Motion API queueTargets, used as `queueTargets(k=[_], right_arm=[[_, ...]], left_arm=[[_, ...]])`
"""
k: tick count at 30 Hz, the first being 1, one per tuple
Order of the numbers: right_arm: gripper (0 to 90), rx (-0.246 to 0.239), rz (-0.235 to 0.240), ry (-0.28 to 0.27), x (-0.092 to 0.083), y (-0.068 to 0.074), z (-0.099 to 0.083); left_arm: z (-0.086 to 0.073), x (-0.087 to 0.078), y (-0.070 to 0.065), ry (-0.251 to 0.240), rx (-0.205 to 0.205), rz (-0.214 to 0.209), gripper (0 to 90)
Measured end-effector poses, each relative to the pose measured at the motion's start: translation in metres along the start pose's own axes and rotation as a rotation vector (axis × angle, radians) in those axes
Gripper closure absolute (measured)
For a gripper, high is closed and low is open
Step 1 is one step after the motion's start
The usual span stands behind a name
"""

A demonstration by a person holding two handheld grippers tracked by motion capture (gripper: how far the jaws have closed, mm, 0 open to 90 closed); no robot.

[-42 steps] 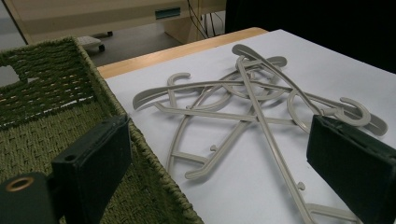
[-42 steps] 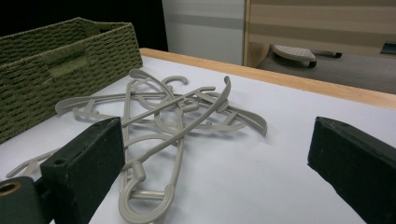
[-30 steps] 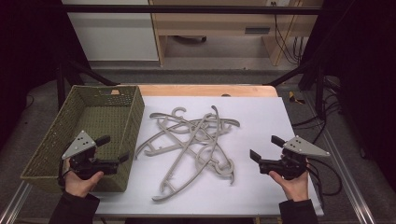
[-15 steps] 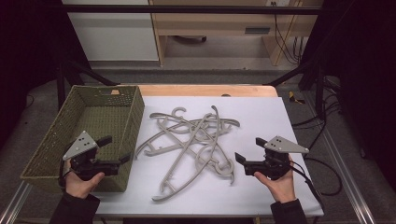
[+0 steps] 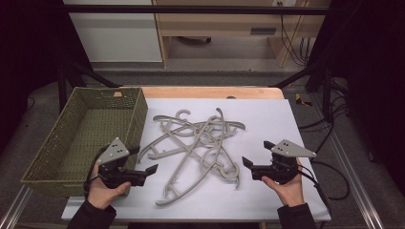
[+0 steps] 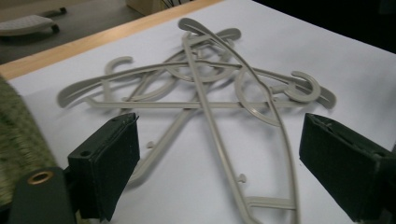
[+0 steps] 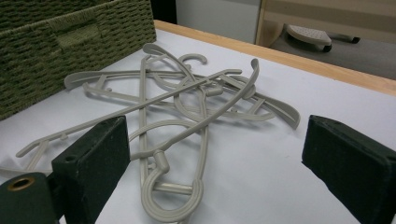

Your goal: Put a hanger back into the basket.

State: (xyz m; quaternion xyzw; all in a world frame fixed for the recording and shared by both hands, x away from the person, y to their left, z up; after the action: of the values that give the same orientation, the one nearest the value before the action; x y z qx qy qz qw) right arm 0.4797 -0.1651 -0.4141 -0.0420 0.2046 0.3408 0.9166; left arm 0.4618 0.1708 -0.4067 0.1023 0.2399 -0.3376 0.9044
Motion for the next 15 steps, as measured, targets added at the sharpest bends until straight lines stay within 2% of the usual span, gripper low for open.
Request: queueTargets(k=[4, 6, 15], right_arm=[[8.1, 0.003, -0.005, -0.005, -0.003, -0.002, 0.0], [8.4, 0.02, -0.002, -0.016, -0.005, -0.004, 0.0], [7.5, 0.031, -0.025, -0.024, -0.011, -0.015, -0.005]], left_arm=[[0.004, 0.014, -0.019, 0.04, 0.03, -0.031, 12.3], [0.008, 0.023, -0.028, 0.055, 0.044, -0.047, 12.4], [0.013, 0.059, -0.057, 0.128, 0.089, -0.094, 13.1]])
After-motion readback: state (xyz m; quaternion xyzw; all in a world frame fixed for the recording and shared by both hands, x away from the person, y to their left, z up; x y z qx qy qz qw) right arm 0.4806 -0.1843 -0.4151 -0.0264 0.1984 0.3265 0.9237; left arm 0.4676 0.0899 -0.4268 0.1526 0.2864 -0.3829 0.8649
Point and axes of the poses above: each handheld gripper's, and its own axes: x roughly forward along the jaws, z roughly out of its top, y roughly to its left, the point moved 9 cm from there along x, roughly forward along the jaws, and after that the axes turned 5 degrees about z, right-handed, at the moved point
